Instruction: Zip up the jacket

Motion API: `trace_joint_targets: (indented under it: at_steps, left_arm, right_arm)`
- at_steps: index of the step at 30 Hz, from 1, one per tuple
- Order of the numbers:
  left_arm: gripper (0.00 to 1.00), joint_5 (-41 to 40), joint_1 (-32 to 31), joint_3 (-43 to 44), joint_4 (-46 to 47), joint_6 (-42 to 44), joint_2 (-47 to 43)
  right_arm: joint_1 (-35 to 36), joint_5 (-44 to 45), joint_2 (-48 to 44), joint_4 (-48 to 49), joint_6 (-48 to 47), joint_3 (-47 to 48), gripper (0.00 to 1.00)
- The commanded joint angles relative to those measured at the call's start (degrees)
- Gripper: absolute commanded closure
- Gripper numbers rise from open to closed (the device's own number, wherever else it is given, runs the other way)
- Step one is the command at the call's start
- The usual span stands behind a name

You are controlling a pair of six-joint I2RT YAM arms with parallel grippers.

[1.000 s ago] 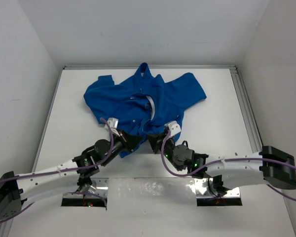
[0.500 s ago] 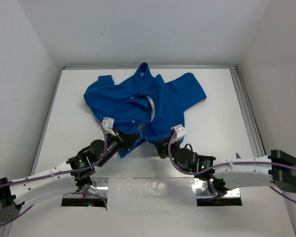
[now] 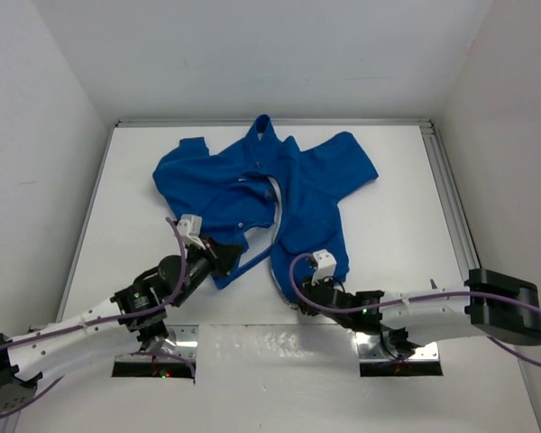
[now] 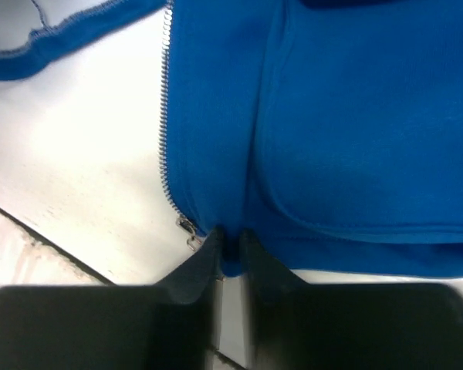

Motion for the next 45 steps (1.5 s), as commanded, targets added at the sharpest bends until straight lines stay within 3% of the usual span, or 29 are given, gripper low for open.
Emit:
trace_joint_targets:
  at_steps: [1,4,7,8,11,12,14,16,17,18,22,26,32,35,45]
  left_arm:
    - [1.00,-0.9,-0.8,2.6,0.4,1.8,0.0]
    - [1.00,-1.3,-0.8,2.5,-1.7,2.3,-0.7]
    - [1.00,-1.8,-0.7,2.6,-1.4,2.8,-0.4]
    - [1.00,-1.4,-0.7,3.2,-2.0,3.0,0.1]
    - [1.00,-1.2,-0.7,2.2,-0.7,3.0,-0.5]
    - [1.00,-1.2,-0.7,1.9,-0.7,3.0,-0.6]
    - [1.00,-1.5,-0.7,2.6,-2.2,3.2,-0.8]
    - [1.00,-1.9,-0.7,2.5,-2.9,3.1,-2.1]
    - [1.00,-2.0,-0.7,1.7,-2.8,2.8,-2.8]
    - [1.00,-2.1,-0.7,1.5,-3.0,2.8,-3.3]
    - [1.00,-2.3,-0.7,1.5,-5.2,2.2,-5.2]
    - [1.00,-2.3,-0.7,1.1,-5.9,1.8,-6.9]
    - [1.00,-2.3,-0.7,0.5,-5.6,1.6,-7.4]
    - [1.00,-2.2,-0.7,0.3,-5.8,1.4,-7.6]
    - [1.00,-2.0,-0.7,0.6,-5.7,1.4,-7.3]
  right_arm:
    - [0.3,-0.4,-0.4,-11.4,-0.9,6.2,0.66]
    - [0.3,-1.1,-2.6,-18.8,-7.6,11.6,0.43]
    - [0.2,-2.4,-3.2,-27.6,-15.1,17.5,0.39]
    - [0.2,-3.6,-2.7,-30.4,-17.2,20.1,0.43]
    - [-0.1,-8.8,2.6,-32.9,-24.2,22.8,0.70]
    - [-0.2,-9.9,4.4,-33.3,-25.2,24.7,0.90]
    - [-0.3,-11.3,8.2,-32.5,-27.2,26.0,1.00]
    - [-0.9,-13.7,8.9,-27.8,-29.5,25.0,1.00]
    - [-2.6,-15.4,8.8,-26.4,-30.1,23.8,0.96]
    - [-3.9,-17.4,8.6,-25.1,-30.6,23.2,0.83]
    - [-9.9,-28.3,8.8,-21.3,-34.5,21.2,0.62]
    - [-11.2,-33.6,10.4,-19.5,-35.6,21.0,0.48]
    - [-11.2,-36.7,15.1,-17.0,-34.7,21.2,0.43]
    - [-11.2,-34.1,16.3,-16.3,-34.1,20.8,0.43]
    - [-11.1,-27.7,11.0,-17.5,-34.9,21.4,0.48]
